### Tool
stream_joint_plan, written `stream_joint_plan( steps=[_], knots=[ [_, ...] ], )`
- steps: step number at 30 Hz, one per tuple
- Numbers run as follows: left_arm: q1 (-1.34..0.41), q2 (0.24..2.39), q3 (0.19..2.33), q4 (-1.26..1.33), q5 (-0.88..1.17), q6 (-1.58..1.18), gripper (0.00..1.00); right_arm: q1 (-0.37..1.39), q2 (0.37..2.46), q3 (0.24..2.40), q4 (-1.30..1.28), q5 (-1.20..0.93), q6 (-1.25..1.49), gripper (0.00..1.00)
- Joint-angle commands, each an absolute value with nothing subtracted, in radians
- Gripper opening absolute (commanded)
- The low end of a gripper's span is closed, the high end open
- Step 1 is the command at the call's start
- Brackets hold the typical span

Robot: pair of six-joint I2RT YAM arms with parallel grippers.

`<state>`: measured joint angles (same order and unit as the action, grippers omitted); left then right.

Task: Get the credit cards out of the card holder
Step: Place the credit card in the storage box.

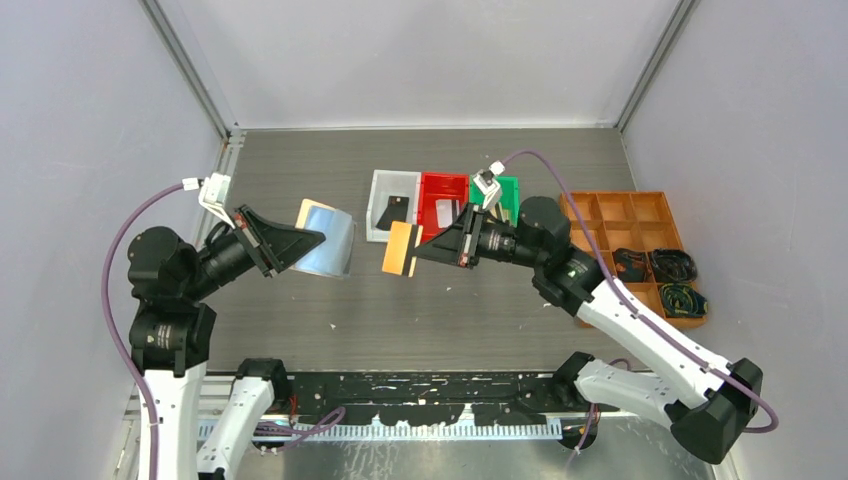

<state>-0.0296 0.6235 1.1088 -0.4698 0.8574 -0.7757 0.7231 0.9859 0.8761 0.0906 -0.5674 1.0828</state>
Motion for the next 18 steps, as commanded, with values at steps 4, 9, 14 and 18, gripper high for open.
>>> stream_joint_plan(
  steps=[4,9,14,18],
  knots=[
    [-0.025,0.643,1.170,-0.464,0.858,-0.716,0.00,0.614,0.988,1.087,-0.483,-0.306,0.797,0.01],
    [-0.025,0.639,1.172,-0.439,0.896,-0.759,0.00,0.507,1.046,1.132,-0.640,-0.147,0.730,0.01],
    [-0.025,0.626,1.170,-0.409,0.926,-0.804,0.00,0.438,1.118,1.180,-0.729,0.052,0.660,0.01],
    [-0.024,0.623,1.169,-0.401,0.937,-0.821,0.00,0.403,1.192,1.211,-0.755,0.137,0.601,0.01]
  ],
)
